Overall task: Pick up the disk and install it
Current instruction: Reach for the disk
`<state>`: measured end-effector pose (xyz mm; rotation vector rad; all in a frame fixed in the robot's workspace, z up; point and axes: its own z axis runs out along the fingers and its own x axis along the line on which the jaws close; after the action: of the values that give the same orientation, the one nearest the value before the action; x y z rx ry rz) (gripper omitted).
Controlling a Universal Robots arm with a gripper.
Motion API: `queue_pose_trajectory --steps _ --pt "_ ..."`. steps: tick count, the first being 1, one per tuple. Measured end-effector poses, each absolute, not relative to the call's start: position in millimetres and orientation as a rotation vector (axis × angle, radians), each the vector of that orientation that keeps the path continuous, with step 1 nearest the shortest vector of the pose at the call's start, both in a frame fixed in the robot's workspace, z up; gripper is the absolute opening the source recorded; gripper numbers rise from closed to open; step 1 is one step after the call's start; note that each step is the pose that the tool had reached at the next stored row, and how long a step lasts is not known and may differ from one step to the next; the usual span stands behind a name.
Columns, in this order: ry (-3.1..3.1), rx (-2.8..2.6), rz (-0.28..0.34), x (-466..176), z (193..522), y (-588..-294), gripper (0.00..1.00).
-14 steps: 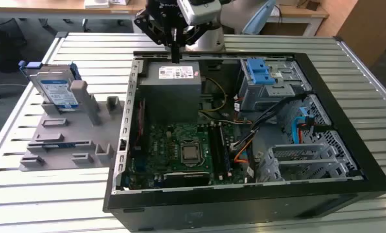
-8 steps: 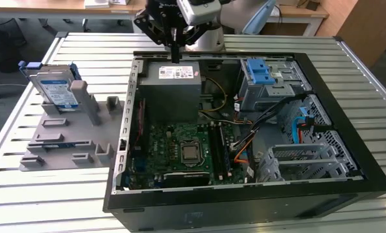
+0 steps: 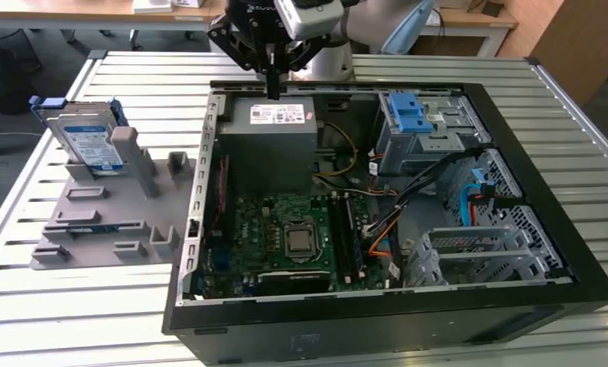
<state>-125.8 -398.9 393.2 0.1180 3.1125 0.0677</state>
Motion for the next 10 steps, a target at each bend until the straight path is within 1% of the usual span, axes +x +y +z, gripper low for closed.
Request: queue_pose_trajectory --steps 10 --pt "3.112 0.118 0.068 -128.6 393.0 -398.9 0.11"
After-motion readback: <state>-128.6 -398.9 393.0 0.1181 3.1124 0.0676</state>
